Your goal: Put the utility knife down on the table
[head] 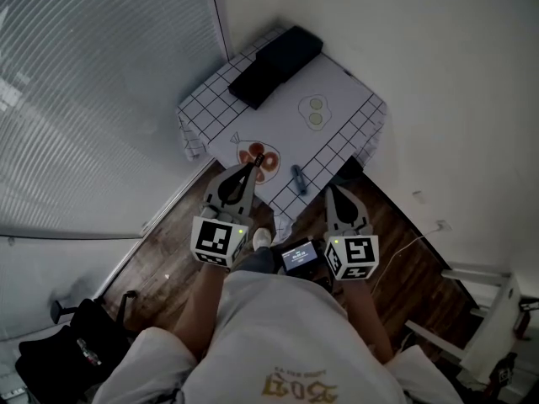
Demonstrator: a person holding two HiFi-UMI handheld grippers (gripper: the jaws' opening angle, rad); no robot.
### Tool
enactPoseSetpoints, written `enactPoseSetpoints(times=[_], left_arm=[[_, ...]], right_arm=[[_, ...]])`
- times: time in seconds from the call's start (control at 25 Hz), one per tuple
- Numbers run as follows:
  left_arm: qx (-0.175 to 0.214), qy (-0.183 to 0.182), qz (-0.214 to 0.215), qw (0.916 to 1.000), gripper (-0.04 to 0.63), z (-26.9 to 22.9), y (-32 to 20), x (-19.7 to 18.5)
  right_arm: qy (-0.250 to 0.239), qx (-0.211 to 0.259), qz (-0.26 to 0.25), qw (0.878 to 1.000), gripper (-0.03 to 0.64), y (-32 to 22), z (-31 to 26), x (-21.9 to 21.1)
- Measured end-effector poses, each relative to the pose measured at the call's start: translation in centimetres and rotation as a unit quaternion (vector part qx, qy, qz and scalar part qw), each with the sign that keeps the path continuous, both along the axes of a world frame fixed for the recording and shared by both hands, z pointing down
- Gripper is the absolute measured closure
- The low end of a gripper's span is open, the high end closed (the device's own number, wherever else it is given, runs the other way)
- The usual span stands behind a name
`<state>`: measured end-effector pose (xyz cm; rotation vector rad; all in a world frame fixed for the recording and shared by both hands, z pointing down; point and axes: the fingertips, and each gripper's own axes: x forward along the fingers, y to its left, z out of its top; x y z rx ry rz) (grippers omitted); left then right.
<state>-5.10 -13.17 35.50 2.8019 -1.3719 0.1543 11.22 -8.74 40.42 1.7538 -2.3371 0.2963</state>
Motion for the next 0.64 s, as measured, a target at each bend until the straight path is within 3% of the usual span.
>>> enactPoseSetpoints(times=[0.64], left_arm=[[0.004, 0.0, -0.008, 1.0, 0.588, -0.25, 0.61, -0.68]], right_arm=[[-0.007, 0.008, 0.005, 1.0, 0.609, 0.04, -0.84, 0.15]])
